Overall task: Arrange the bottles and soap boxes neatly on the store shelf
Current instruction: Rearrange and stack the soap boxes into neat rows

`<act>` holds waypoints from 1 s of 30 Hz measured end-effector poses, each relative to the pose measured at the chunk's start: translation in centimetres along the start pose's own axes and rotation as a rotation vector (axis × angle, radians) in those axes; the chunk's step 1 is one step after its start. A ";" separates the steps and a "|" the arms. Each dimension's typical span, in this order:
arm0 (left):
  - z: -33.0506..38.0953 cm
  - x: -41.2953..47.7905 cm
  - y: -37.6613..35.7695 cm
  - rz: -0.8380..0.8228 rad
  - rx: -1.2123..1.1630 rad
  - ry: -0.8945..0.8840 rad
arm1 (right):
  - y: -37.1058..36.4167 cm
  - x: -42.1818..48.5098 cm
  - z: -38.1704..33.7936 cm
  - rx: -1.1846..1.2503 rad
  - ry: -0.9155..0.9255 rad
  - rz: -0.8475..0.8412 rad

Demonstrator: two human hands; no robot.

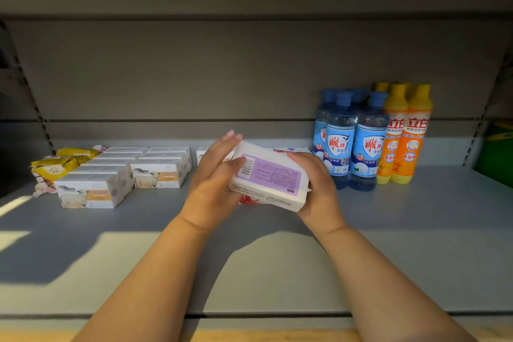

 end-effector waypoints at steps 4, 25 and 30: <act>-1.9 -0.5 0.0 -0.253 -0.249 0.562 | -0.4 -0.6 0.7 0.057 -0.219 -0.042; -11.2 -2.6 4.0 -0.260 -0.338 1.265 | -6.0 -4.8 1.9 0.027 -0.508 -0.654; -12.8 -3.4 3.7 -0.371 0.056 1.122 | -6.1 -4.6 1.3 -0.114 -0.373 -0.729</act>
Point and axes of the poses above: each hand's wrist, its own x-axis towards the middle knuckle, its own y-axis out of the back of the hand, z = x × y, the point moved 5 cm from there along x, towards the middle knuckle, and after that the axes turned 12 degrees about y, right-handed, at the moved point
